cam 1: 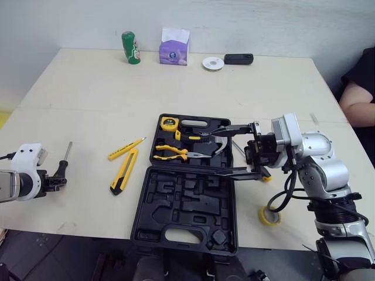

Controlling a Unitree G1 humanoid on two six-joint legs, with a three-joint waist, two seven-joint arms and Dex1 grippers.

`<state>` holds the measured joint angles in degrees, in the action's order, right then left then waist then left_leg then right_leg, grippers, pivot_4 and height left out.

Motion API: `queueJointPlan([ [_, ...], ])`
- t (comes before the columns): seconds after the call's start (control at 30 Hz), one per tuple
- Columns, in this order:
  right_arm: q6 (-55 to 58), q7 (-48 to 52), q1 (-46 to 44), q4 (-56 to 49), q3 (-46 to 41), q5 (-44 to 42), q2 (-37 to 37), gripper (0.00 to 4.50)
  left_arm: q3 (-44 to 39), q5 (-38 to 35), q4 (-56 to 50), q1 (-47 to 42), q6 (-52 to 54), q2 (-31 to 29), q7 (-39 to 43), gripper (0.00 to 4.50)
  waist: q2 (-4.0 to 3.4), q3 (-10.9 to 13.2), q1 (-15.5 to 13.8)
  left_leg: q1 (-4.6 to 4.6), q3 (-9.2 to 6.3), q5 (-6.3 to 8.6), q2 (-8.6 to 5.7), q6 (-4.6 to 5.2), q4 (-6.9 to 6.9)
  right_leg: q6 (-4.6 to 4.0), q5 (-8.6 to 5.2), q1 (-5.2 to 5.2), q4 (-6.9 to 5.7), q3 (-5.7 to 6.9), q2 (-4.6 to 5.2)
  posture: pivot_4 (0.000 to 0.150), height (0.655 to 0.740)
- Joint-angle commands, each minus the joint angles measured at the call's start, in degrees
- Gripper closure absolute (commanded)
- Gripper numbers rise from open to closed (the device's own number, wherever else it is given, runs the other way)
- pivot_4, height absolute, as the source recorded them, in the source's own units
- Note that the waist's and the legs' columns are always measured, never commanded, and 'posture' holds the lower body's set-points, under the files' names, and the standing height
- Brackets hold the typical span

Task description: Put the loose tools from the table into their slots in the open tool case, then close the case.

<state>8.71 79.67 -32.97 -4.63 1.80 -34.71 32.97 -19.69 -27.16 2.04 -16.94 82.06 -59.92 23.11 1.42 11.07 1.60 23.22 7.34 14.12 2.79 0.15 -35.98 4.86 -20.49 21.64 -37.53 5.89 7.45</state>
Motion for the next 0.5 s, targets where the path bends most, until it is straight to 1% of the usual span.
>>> queueJointPlan([
  [0.03, 0.76, -0.71, 0.66, -3.32, -1.46, -0.78, 1.1, 0.0, -0.75, 0.97, 0.22, 1.09, -0.1, -0.13, 0.63, 3.55, 0.0, 0.0, -0.02, 0.0, 0.0, 0.0, 0.0, 0.0, 0.0, 0.0, 0.0, 0.0, 0.0, 0.0, 0.0, 0.15, 0.74],
  [0.13, 0.93, -0.94, 1.23, -3.73, -1.59, -0.83, 1.35, 0.0, -1.76, 1.69, 0.19, 1.4, -0.64, -0.27, 0.66, 3.55, 0.0, 0.0, 0.09, 0.0, 0.0, 0.0, 0.01, 0.0, 0.01, 0.0, 0.0, 0.0, 0.0, -0.01, 0.0, 0.15, 0.74],
  [0.23, 0.64, -1.53, 1.4, -3.46, -2.05, -0.35, 1.44, 0.0, -3.9, 2.08, -1.55, 1.92, -4.23, -0.38, 0.86, 3.55, 0.0, 0.0, 0.14, -0.01, 0.0, 0.0, 0.02, 0.0, 0.01, 0.0, 0.0, 0.0, 0.0, 0.0, -0.01, 0.15, 0.74],
  [0.37, 0.21, -3.54, 2.58, -2.12, -4.3, 0.7, 2.76, 0.0, -6.38, 2.13, -8.22, 7.36, -16.15, -2.71, 7.14, 3.55, 0.03, 0.02, 0.02, 0.03, -0.02, 0.01, 0.02, 0.0, 0.02, 0.0, 0.0, 0.01, 0.06, 0.01, 0.0, 0.15, 0.74],
  [0.5, 0.82, -4.78, 4.9, -2.54, -6.99, 0.43, 4.91, 0.0, -13.09, 2.73, -13.39, 12.42, -25.74, -4.03, 13.04, 3.55, 0.11, 0.06, -0.01, 0.08, -0.04, 0.05, 0.02, -0.01, 0.04, 0.0, 0.0, 0.0, 0.15, 0.05, 0.03, 0.15, 0.74],
])
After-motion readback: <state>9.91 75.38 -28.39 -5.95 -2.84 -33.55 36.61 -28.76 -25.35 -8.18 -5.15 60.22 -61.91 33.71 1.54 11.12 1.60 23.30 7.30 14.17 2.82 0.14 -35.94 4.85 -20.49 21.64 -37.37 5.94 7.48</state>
